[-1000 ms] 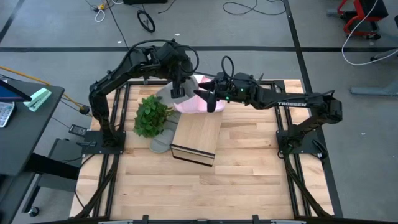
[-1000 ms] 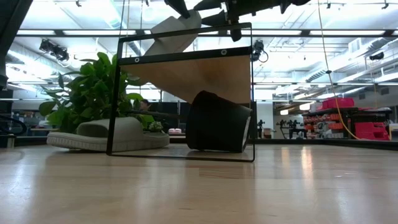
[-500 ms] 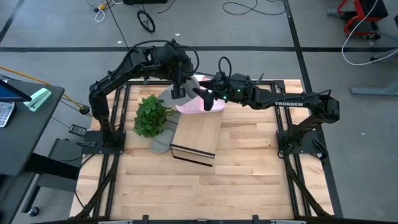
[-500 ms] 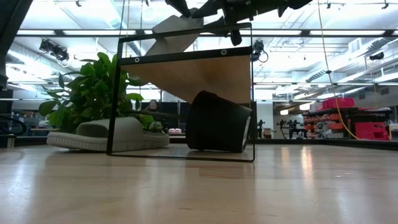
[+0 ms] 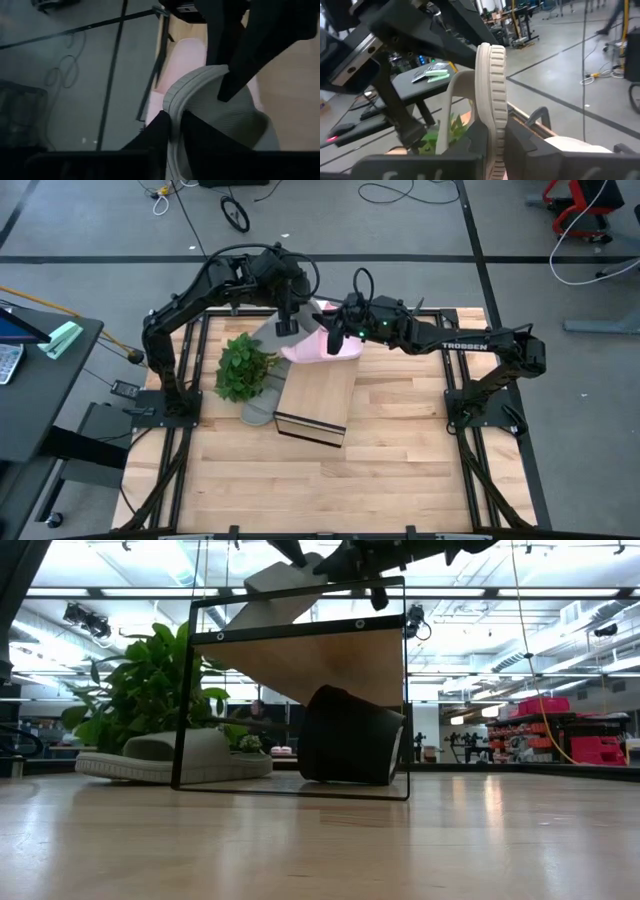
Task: Pick and place slides into the shelf
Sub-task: Put the top gray slide on the shelf
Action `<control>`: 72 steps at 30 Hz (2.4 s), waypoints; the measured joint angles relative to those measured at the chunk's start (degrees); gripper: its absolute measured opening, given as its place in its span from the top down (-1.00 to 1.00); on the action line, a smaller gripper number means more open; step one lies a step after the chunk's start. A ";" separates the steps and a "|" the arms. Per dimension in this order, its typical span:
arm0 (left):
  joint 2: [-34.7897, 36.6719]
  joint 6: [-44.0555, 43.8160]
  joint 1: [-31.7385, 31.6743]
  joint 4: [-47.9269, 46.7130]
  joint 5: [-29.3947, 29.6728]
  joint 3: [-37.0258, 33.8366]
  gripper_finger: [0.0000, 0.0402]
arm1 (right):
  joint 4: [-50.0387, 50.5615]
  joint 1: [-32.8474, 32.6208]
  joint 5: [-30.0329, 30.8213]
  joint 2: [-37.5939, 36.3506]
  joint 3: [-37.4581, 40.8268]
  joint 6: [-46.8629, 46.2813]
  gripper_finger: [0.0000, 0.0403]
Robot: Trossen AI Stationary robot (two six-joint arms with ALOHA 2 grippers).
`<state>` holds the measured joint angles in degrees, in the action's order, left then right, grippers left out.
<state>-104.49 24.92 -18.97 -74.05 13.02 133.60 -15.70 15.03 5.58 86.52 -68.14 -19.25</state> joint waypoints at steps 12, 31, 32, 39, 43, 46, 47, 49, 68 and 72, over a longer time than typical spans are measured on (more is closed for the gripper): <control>4.47 3.52 -0.50 6.03 18.54 -0.02 0.18 | -0.44 1.99 4.22 -0.02 -2.91 -0.28 0.88; 9.73 -7.89 -7.63 9.97 24.63 -0.02 0.18 | 33.89 -19.99 46.81 -21.57 -4.66 -31.75 0.88; 9.73 -7.96 -7.95 10.08 23.73 -0.02 0.19 | 34.93 -22.82 51.06 -21.58 -4.66 -34.71 0.88; 9.71 -12.13 -9.24 10.47 15.69 -0.02 0.26 | 42.17 -37.83 77.47 -15.93 -4.64 -64.70 0.88; 9.71 -12.38 -9.21 10.75 15.01 -0.02 0.30 | 43.36 -41.11 81.00 -11.49 -4.61 -77.86 0.88; 9.69 -13.55 -9.14 10.81 14.97 -0.02 0.33 | 46.14 -42.40 80.66 -8.85 -4.61 -85.79 0.88; 9.69 -14.12 -8.99 10.71 14.95 -0.02 0.34 | 48.26 -42.77 80.31 -8.25 -4.60 -88.89 0.88; 9.69 -15.37 -8.47 10.27 14.97 -0.02 0.36 | 52.76 -43.56 79.19 -7.27 -4.59 -96.22 0.88; 9.66 -22.71 1.67 5.44 15.27 -0.04 0.45 | 53.78 -49.11 78.70 1.74 -4.53 -104.38 0.89; 9.64 -24.43 4.52 2.66 16.19 -0.04 0.46 | 48.50 -49.09 81.01 5.35 -4.53 -104.54 0.89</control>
<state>-94.85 0.50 -14.45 -71.39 29.21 133.56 32.79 -34.06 86.59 91.87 -72.66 -123.79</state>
